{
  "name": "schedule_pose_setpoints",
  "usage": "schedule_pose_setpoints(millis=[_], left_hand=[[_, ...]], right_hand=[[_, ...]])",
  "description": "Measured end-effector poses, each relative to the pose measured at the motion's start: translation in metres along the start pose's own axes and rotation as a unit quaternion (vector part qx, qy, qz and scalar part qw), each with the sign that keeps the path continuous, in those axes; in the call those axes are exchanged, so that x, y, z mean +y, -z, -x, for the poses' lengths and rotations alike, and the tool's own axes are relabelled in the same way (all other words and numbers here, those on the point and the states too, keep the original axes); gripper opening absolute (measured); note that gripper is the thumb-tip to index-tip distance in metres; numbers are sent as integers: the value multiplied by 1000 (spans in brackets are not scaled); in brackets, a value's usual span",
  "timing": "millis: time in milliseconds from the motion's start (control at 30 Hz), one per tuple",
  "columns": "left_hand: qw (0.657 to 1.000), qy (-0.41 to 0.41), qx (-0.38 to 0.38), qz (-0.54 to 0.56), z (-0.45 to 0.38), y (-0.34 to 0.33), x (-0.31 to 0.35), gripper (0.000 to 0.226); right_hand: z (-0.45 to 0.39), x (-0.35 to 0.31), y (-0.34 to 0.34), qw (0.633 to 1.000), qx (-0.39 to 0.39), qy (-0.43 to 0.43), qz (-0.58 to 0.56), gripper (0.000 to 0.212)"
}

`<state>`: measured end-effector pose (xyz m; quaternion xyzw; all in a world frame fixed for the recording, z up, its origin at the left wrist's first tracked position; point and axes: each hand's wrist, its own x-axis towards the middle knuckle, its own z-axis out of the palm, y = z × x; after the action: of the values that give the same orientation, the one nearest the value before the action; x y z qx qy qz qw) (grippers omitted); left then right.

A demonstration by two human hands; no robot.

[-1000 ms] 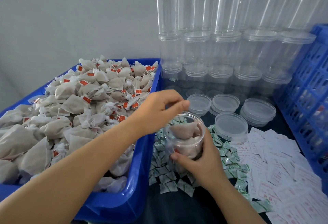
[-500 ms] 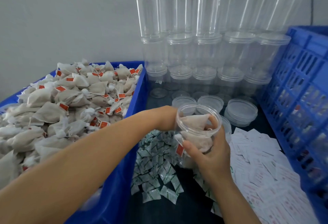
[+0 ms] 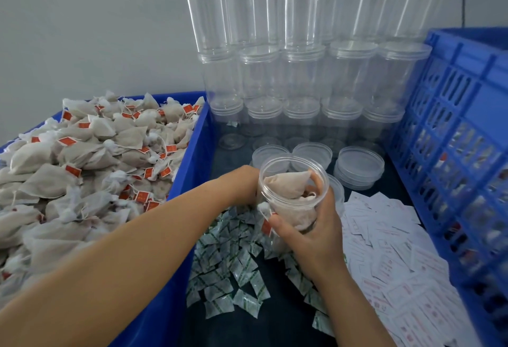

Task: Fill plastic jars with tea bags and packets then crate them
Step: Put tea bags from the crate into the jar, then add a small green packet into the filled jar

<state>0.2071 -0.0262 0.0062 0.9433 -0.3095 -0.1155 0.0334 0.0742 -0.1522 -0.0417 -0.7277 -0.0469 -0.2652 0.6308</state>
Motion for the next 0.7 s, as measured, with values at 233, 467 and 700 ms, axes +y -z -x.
schedule_pose_setpoints(millis=[233, 467, 700], left_hand=[[998, 8, 62, -13, 10, 19, -6, 10], [971, 42, 179, 150, 48, 59, -7, 8], [884, 30, 306, 352, 94, 82, 15, 12]], right_hand=[[0, 2, -2, 1000, 6, -9, -11, 78], [2, 3, -4, 1000, -7, -27, -7, 74], [4, -1, -9, 999, -40, -32, 9, 73]])
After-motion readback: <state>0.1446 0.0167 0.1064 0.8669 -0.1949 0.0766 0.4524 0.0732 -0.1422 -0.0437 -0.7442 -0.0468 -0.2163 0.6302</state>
